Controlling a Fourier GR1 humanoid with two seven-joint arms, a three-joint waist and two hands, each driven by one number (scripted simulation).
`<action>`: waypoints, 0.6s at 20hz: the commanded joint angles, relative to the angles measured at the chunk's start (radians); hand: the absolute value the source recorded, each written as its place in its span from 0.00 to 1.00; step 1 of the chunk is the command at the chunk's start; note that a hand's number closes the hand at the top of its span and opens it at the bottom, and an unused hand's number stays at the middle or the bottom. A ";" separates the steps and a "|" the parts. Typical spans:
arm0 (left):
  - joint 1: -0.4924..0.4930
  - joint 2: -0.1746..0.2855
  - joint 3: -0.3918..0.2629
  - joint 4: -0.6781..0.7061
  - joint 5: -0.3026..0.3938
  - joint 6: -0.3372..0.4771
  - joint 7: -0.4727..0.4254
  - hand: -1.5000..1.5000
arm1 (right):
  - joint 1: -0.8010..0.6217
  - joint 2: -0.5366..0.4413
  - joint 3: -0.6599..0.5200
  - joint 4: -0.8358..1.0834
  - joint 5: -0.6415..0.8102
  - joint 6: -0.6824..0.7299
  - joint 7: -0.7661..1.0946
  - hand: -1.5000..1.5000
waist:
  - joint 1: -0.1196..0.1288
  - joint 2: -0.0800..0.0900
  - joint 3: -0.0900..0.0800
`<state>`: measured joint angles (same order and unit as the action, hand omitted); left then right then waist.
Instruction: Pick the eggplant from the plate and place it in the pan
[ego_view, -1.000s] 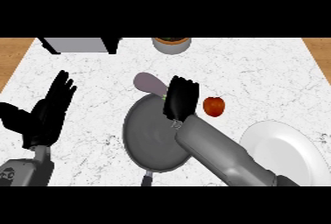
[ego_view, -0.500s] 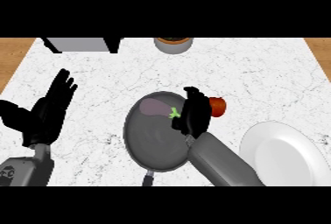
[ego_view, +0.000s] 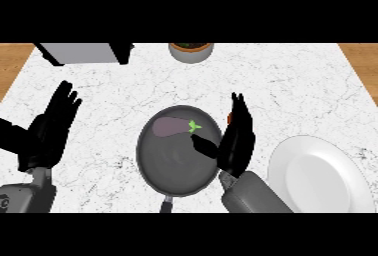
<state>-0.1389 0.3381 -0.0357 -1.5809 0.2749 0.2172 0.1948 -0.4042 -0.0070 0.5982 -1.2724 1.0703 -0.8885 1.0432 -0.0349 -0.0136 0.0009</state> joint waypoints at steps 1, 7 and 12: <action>0.020 -0.014 0.007 0.016 0.003 -0.008 -0.033 0.50 | 0.211 -0.005 0.029 -0.215 0.022 -0.173 0.007 0.00 | -0.016 0.000 -0.001; -0.020 -0.019 0.001 0.017 -0.019 0.014 -0.007 0.50 | 0.518 -0.100 0.212 -0.575 0.013 -0.251 -0.118 0.00 | -0.013 0.003 0.000; -0.002 0.007 0.031 0.014 0.016 -0.045 -0.005 0.50 | 0.808 -0.279 0.361 -0.754 0.044 -0.369 -0.226 0.00 | 0.008 0.007 0.000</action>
<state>-0.1329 0.3392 -0.0205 -1.5800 0.2783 0.1955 0.1918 0.2172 -0.1908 0.8590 -1.8955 1.0935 -1.1034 0.8589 -0.0352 -0.0100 0.0008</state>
